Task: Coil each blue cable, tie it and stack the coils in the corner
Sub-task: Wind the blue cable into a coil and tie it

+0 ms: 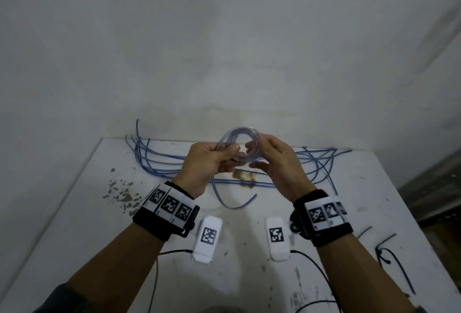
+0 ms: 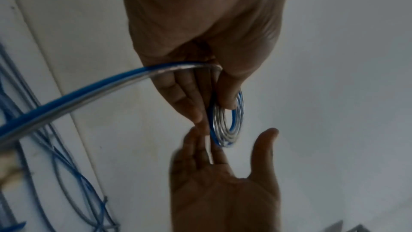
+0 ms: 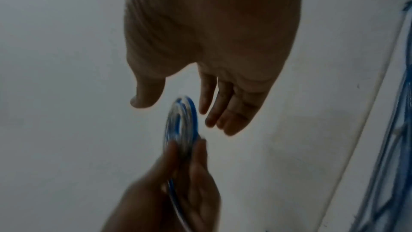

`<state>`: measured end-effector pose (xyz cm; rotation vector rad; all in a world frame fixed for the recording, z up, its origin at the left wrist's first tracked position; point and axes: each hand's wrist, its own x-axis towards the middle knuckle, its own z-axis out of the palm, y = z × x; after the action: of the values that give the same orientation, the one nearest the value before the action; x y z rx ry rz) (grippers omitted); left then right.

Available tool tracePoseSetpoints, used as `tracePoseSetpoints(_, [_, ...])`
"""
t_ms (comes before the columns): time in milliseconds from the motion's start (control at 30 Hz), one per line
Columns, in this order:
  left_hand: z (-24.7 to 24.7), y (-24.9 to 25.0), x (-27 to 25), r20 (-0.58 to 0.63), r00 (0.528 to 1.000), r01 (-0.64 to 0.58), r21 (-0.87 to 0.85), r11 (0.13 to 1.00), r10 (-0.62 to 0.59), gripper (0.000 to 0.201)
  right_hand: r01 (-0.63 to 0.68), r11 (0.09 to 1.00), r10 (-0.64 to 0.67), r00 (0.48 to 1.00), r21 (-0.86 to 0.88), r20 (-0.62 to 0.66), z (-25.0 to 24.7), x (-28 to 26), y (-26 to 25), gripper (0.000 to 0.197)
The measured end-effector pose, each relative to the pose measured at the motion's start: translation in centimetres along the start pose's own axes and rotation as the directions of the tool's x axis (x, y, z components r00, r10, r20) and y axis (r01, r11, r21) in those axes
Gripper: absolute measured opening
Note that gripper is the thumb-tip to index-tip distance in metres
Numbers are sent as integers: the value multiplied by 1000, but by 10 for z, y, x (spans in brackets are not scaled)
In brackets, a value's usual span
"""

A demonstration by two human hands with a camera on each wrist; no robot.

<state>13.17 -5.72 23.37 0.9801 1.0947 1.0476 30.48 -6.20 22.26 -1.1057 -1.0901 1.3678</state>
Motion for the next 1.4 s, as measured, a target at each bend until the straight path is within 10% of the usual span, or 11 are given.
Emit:
tracePoseSetpoints(100, [8,7,4,-10,1000,0,-203,979,-2,13,128,928,-78,985,-351,153,18,-4,26,39])
tracePoseSetpoints(300, [-5,13,12,-122,993,-26,-218,976,0,15,473,485,-355,875,-735,329,18,-9,70,24])
tracePoseSetpoints(433, [-31,9,14,-195,978,39,-189,981,-77,16,449,50,-614,718,-892,327,-12,-3,65,28])
tracePoseSetpoints(533, [-32,1,11,-189,973,105,-132,986,-130,18,321,-56,-666,693,-945,275,-23,-3,46,23])
tracePoseSetpoints(700, [-13,-9,14,-237,968,95,16,995,-89,23,83,435,-389,915,-897,-104,-23,-6,26,32])
tracePoseSetpoints(767, [-7,-14,14,-216,972,96,19,995,-90,24,95,775,-207,972,-625,-110,-18,-6,15,40])
tracePoseSetpoints(833, [-1,-17,13,-200,975,100,24,995,-94,20,133,926,-175,980,-353,-90,-10,-9,6,40])
tracePoseSetpoints(1033, [12,-16,8,-174,981,91,11,996,-88,15,286,935,-345,870,-209,-352,15,-7,8,14])
tracePoseSetpoints(1233, [11,-18,3,-141,988,68,69,995,-57,14,207,976,-215,914,-60,-343,29,-7,12,35])
tracePoseSetpoints(1400, [1,-13,-1,-31,1000,8,217,976,-1,14,135,989,-102,924,64,-369,27,-3,18,14])
